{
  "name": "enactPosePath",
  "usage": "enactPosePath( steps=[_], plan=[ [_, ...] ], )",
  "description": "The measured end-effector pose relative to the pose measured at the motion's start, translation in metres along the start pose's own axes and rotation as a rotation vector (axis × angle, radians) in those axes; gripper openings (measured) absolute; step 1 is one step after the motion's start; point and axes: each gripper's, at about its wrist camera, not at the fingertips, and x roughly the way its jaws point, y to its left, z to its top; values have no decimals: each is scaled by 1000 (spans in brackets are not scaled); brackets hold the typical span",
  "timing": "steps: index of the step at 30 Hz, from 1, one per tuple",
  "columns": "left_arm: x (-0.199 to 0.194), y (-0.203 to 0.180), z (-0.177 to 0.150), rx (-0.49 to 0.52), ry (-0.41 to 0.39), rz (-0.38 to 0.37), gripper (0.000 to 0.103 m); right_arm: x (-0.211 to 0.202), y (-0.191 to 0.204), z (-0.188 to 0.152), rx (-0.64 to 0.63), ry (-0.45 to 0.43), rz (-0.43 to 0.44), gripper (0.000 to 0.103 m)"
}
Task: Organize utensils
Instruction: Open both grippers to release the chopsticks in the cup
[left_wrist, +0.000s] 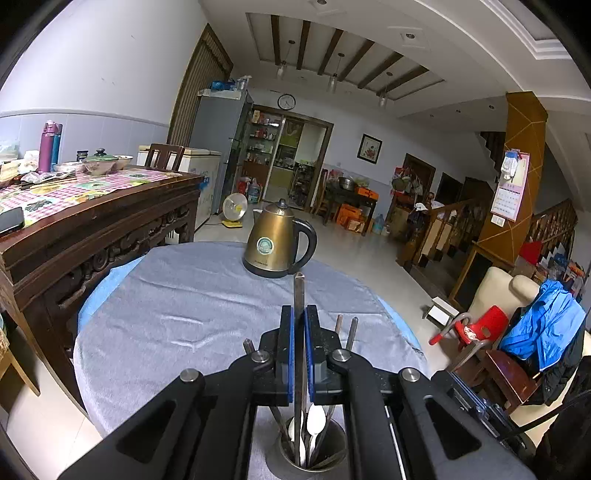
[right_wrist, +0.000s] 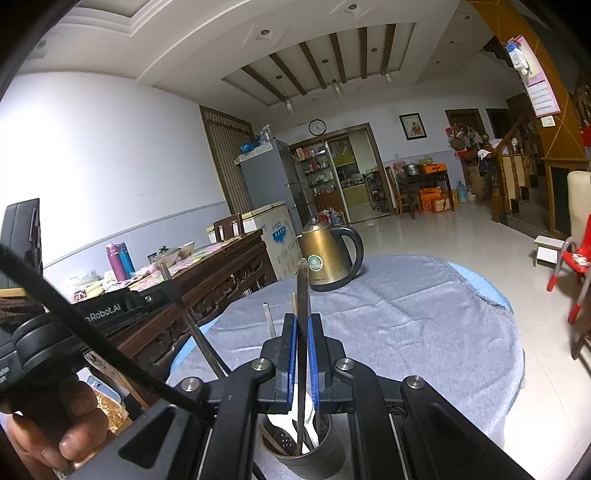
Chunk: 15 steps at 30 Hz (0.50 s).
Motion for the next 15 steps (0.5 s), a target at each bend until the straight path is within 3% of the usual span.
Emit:
enactPosePath(
  steps=[15],
  plan=[
    [5,-8,-3,24,43,22,5,4,4,-1,-3,12,-7,7]
  ],
)
